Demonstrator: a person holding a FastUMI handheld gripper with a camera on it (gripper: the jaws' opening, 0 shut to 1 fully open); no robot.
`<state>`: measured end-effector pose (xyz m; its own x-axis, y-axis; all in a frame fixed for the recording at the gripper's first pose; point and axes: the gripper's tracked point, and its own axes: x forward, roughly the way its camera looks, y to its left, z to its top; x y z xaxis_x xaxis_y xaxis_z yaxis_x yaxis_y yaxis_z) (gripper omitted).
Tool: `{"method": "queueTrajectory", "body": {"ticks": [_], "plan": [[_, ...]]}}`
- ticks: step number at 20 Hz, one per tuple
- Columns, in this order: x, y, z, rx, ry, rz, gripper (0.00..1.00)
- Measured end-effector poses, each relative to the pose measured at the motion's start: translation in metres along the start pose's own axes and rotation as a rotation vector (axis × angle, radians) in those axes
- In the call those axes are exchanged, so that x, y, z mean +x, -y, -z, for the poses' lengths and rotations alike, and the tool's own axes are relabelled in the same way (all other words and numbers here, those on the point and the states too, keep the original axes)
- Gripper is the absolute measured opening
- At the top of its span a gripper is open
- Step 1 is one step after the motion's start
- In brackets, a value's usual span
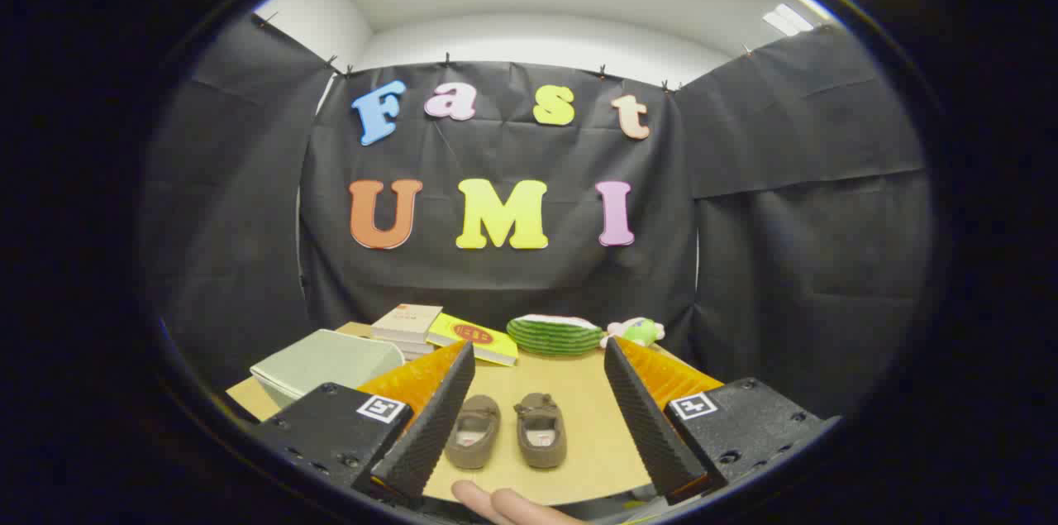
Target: Open the storage box then place both shoes into the box .Put the left shoe in first, then the right shoe, with the right side of both shoes facing outward in a uniform manner.
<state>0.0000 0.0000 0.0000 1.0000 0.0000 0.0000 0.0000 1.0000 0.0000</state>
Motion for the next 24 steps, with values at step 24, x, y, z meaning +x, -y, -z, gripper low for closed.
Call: {"method": "queueTrajectory", "body": {"ticks": [24], "plan": [[0.013,-0.019,0.023,0.009,-0.055,-0.052,1.0]]}}
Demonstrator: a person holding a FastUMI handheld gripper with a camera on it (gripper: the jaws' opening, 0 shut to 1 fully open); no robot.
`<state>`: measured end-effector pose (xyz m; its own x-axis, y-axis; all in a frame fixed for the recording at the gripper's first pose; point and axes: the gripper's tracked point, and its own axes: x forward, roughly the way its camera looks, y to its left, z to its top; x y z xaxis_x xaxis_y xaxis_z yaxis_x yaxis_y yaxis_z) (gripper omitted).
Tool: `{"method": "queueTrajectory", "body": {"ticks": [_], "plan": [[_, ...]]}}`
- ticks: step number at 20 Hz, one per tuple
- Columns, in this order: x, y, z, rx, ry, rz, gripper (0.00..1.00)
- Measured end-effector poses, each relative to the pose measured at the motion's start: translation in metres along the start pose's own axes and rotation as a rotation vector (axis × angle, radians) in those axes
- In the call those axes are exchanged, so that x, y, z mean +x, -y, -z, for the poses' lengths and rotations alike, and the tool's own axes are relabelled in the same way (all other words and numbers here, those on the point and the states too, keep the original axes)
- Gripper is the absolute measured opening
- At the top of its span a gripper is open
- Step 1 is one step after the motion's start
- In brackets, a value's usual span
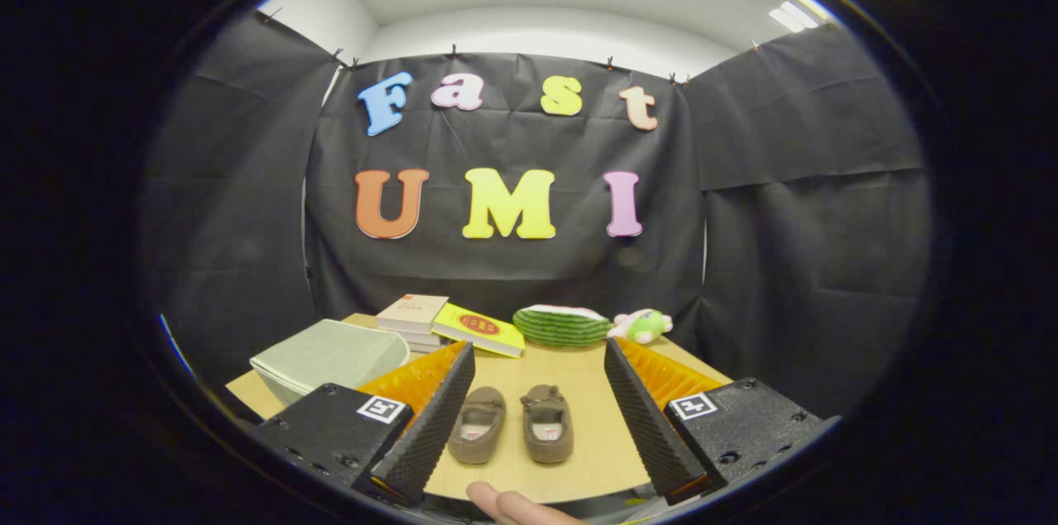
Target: Open the storage box then place both shoes into the box .Put the left shoe in first, then the right shoe, with the right side of both shoes facing outward in a uniform manner.
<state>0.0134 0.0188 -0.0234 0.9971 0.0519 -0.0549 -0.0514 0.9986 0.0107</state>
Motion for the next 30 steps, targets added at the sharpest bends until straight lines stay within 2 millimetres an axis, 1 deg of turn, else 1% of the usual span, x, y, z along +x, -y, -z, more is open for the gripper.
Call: {"method": "queueTrajectory", "body": {"ticks": [2,4,6,10,12,14,15,19,21,24,26,28,29,30], "plan": [[0.012,-0.012,0.008,0.023,-0.042,-0.038,1.0],[0.029,-0.024,0.018,0.037,-0.089,-0.068,1.0],[0.046,-0.036,0.041,0.034,-0.178,-0.097,1.0],[0.078,-0.07,0.073,0.04,-0.343,-0.205,1.0],[0.092,-0.094,0.09,0.051,-0.431,-0.291,1.0],[0.106,-0.12,0.101,0.119,-0.508,-0.393,1.0],[0.113,-0.131,0.105,0.156,-0.541,-0.437,1.0],[0.139,-0.173,0.106,0.336,-0.625,-0.603,1.0],[0.153,-0.19,0.114,0.405,-0.681,-0.671,1.0],[0.167,-0.211,0.128,0.537,-0.792,-0.784,1.0],[0.181,-0.219,0.133,0.641,-0.84,-0.828,1.0],[0.195,-0.225,0.143,0.708,-0.891,-0.864,1.0],[0.2,-0.23,0.147,0.743,-0.923,-0.884,0.99],[0.201,-0.235,0.147,0.792,-0.947,-0.921,0.99]]}}
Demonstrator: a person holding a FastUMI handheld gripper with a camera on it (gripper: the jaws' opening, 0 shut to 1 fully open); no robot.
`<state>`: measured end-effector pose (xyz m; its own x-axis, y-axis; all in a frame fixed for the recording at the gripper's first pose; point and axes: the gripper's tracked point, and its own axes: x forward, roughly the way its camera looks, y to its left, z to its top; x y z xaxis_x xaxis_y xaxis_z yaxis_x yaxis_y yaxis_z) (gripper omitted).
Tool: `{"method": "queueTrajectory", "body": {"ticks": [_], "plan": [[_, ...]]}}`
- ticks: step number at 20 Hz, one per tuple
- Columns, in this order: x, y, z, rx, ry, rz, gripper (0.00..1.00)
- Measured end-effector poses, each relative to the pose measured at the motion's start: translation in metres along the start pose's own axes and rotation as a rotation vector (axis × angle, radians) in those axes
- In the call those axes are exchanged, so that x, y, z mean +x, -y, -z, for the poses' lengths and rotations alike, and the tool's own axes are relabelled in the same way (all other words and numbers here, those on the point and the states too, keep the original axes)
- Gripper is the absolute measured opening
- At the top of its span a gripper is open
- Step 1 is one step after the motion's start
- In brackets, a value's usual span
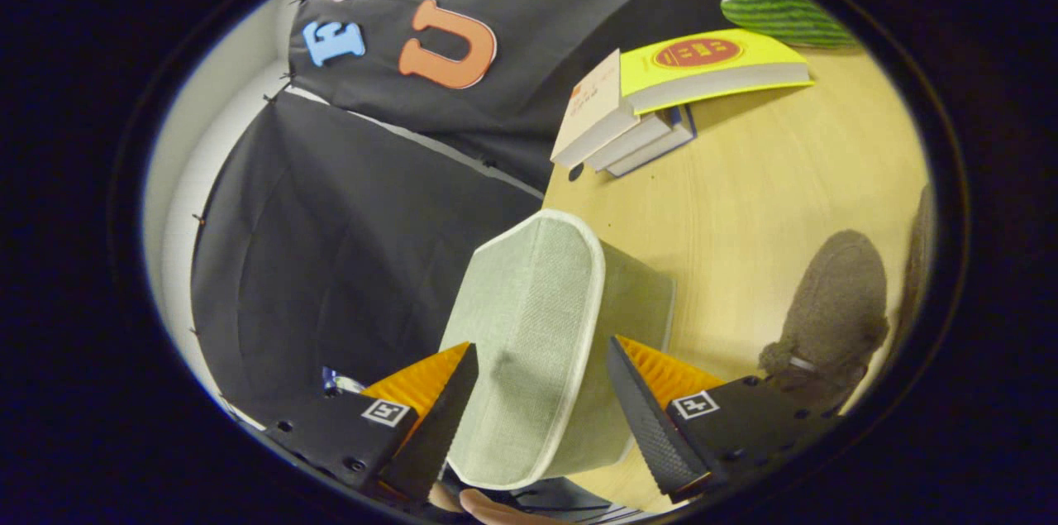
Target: Open the storage box then place both shoes into the box .Put the left shoe in first, then the right shoe, with the right side of both shoes facing outward in a uniform manner.
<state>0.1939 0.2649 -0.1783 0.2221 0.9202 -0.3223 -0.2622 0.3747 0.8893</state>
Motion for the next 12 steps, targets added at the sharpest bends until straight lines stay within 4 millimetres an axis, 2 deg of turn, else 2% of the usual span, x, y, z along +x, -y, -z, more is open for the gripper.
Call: {"method": "queueTrajectory", "body": {"ticks": [1,3,6,8,11,12], "plan": [[0.004,-0.007,0.001,0.034,-0.028,-0.059,0.99],[0.008,-0.007,0.004,0.061,-0.055,-0.09,0.97],[0.006,-0.003,0.011,0.042,-0.078,-0.09,0.84],[0.009,-0.002,0.008,0.003,-0.066,-0.074,0.77],[-0.001,-0.006,0.006,-0.068,-0.044,-0.055,0.7],[-0.005,-0.007,0.008,-0.078,-0.042,-0.049,0.61]]}}
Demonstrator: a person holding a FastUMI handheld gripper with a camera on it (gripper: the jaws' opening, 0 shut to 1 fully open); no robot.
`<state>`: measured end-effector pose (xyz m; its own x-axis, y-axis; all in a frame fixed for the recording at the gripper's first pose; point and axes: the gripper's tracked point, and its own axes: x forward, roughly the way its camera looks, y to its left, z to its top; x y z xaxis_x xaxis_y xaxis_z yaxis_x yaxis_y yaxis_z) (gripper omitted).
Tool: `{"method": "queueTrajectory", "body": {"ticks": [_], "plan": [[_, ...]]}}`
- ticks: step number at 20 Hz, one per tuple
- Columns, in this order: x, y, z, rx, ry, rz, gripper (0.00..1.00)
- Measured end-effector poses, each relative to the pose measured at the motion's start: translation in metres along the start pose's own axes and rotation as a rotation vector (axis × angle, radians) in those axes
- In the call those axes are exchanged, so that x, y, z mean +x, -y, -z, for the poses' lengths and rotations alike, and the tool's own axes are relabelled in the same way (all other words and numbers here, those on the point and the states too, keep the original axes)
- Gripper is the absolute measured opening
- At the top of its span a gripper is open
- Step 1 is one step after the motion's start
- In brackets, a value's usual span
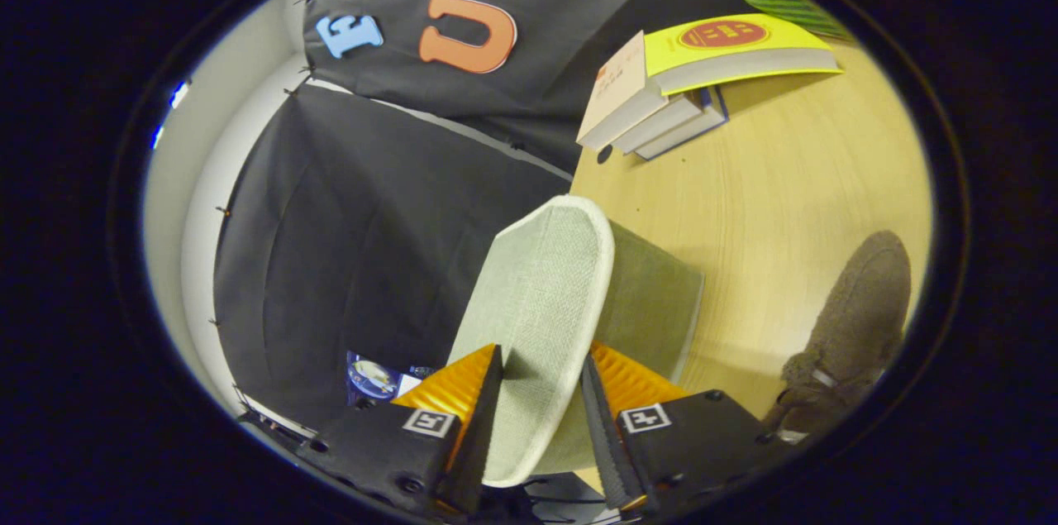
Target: Open the storage box then place both shoes into the box .Put the left shoe in first, then the right shoe, with the right side of both shoes facing outward in a uniform manner.
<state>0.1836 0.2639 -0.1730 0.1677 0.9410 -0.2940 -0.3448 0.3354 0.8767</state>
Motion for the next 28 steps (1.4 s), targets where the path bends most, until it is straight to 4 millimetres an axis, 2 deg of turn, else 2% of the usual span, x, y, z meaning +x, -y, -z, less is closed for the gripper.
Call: {"method": "queueTrajectory", "body": {"ticks": [2,4,6,10,14,19,28], "plan": [[-0.008,-0.005,0.0,-0.037,-0.005,0.029,0.41],[-0.014,-0.01,-0.002,-0.089,0.0,0.067,0.3],[-0.016,-0.018,-0.003,-0.123,0.001,0.095,0.22],[-0.02,-0.031,-0.007,-0.15,0.014,0.165,0.13],[-0.025,-0.05,-0.011,-0.188,0.029,0.242,0.08],[-0.028,-0.079,-0.02,-0.211,0.047,0.339,0.08],[-0.024,-0.154,-0.023,-0.255,0.085,0.449,0.1]]}}
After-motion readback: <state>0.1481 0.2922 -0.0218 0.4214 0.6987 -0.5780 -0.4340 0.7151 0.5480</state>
